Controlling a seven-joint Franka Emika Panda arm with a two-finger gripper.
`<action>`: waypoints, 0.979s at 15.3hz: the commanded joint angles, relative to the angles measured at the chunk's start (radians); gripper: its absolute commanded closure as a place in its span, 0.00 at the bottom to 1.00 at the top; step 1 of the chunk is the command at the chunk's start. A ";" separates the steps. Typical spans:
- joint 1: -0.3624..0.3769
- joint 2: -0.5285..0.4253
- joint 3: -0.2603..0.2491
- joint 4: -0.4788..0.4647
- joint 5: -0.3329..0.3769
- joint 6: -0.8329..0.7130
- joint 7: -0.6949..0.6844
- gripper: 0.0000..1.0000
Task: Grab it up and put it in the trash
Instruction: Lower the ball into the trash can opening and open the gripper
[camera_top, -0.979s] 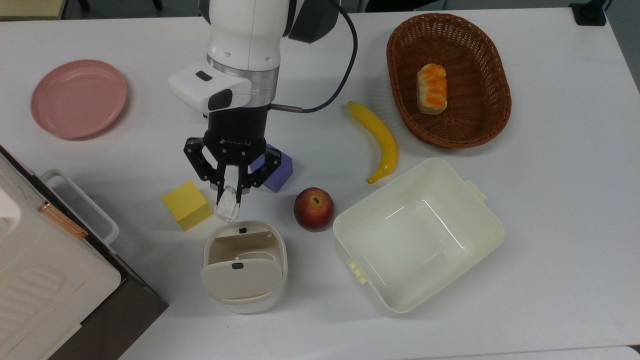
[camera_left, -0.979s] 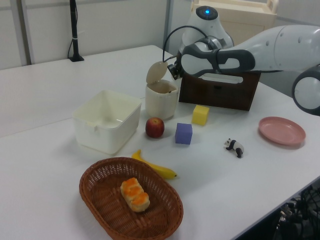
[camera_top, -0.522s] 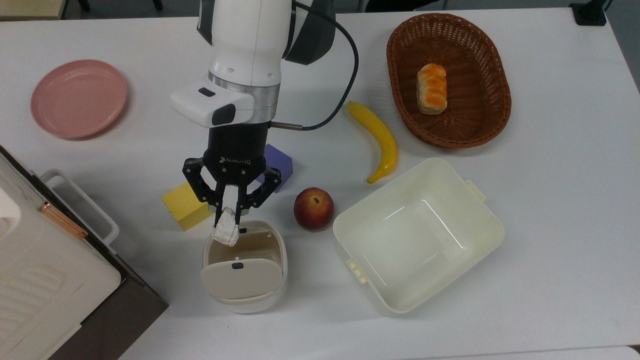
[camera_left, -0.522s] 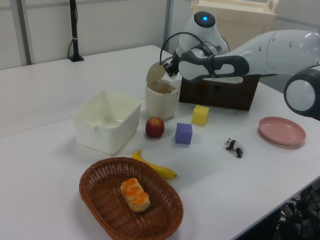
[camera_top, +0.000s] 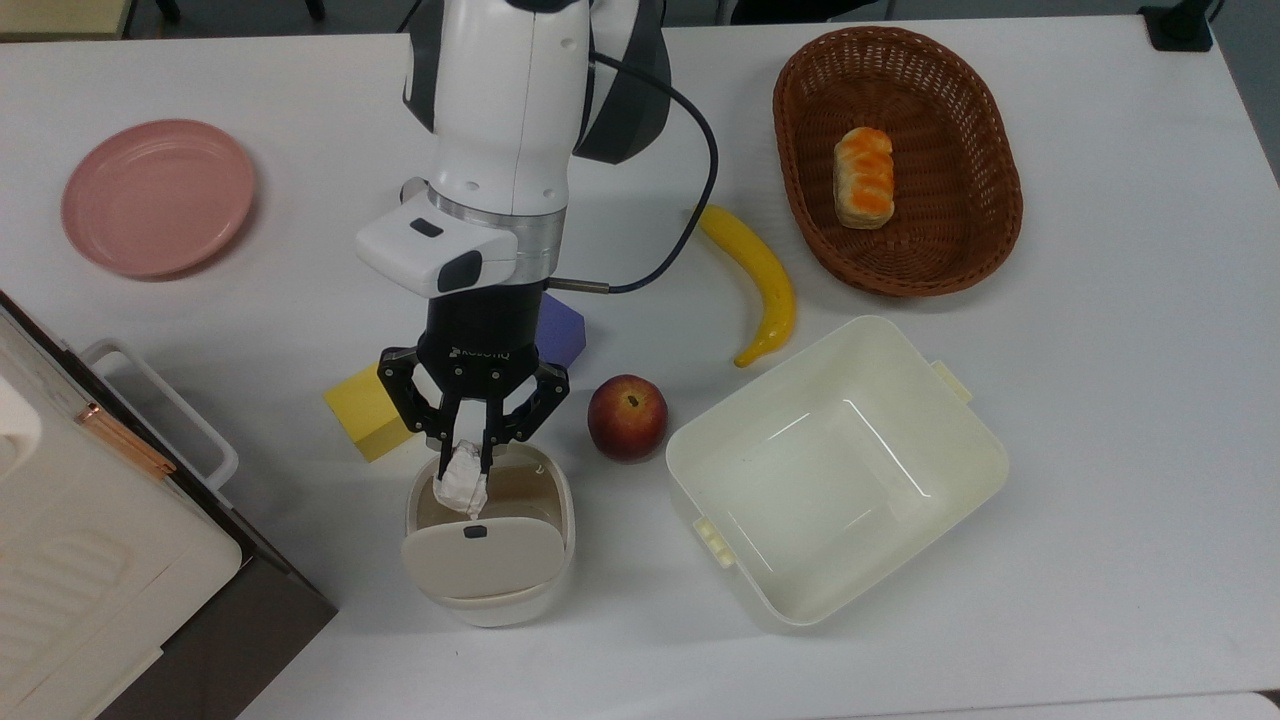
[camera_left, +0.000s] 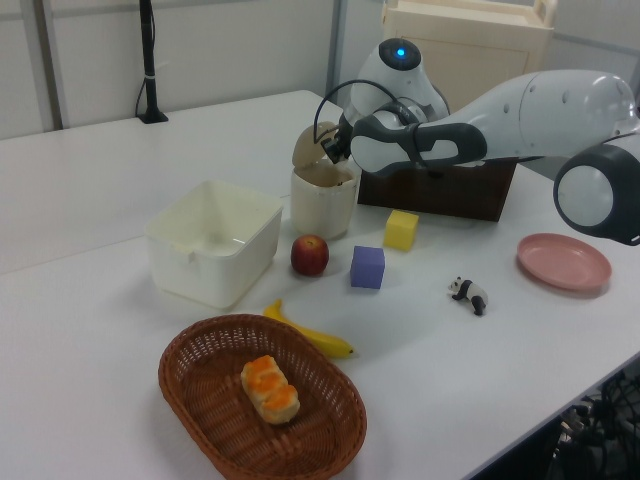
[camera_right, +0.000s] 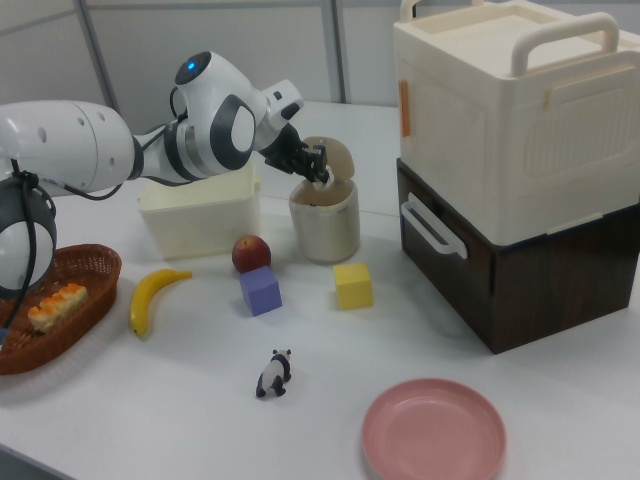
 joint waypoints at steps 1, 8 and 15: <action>0.012 0.015 -0.011 0.011 -0.053 0.017 0.016 0.61; 0.014 0.021 -0.002 0.010 -0.093 0.014 0.077 0.00; 0.014 -0.161 0.027 -0.087 -0.067 -0.151 0.165 0.00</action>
